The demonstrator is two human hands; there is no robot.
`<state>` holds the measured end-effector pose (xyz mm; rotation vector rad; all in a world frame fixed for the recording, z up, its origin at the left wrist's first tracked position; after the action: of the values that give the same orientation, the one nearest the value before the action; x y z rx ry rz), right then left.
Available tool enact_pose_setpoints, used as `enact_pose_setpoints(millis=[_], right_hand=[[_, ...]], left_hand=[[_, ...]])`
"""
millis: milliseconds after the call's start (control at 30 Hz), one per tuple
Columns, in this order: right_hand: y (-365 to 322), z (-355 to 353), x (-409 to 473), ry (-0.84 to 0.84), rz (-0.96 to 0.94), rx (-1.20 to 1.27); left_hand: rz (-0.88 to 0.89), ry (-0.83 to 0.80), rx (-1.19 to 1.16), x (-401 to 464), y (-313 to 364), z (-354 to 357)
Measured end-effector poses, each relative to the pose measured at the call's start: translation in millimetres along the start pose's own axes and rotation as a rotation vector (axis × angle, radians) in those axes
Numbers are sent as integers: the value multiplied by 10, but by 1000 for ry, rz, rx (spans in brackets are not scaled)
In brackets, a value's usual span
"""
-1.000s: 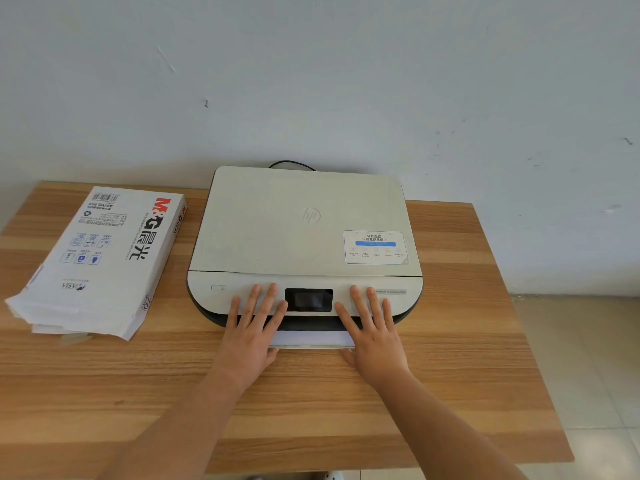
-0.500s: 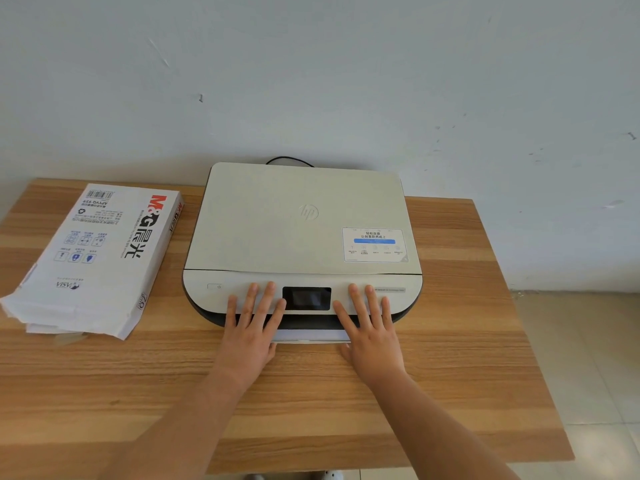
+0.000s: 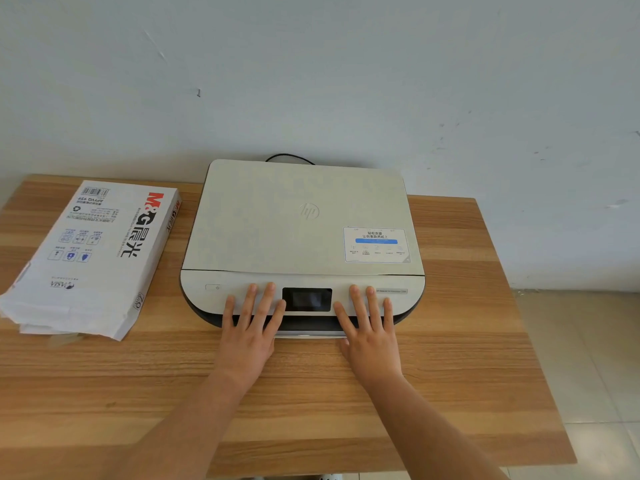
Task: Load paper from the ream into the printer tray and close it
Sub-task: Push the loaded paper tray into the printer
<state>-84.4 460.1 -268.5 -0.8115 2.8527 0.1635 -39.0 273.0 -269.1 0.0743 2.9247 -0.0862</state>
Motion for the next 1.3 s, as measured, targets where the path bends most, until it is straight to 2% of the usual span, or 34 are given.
enact_pose_setpoints(millis=[733, 967, 1300], right_hand=[[8, 14, 24, 154, 10, 11], [3, 55, 42, 190, 3, -22], [5, 50, 54, 251, -10, -26]], left_hand=[[-28, -7, 51, 40, -54, 121], [26, 112, 41, 38, -31, 67], [40, 144, 47, 50, -27, 90]])
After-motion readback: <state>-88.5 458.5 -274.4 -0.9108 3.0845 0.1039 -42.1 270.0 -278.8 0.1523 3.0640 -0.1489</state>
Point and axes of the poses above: each hand's wrist, its own x-axis towards the middle knuckle, its own z-axis out of the palm, y = z × x, the point moved 9 cm from there along x, towards the middle knuckle, and after that the axes turned 11 degrees about -y, right-handed, at the moved point
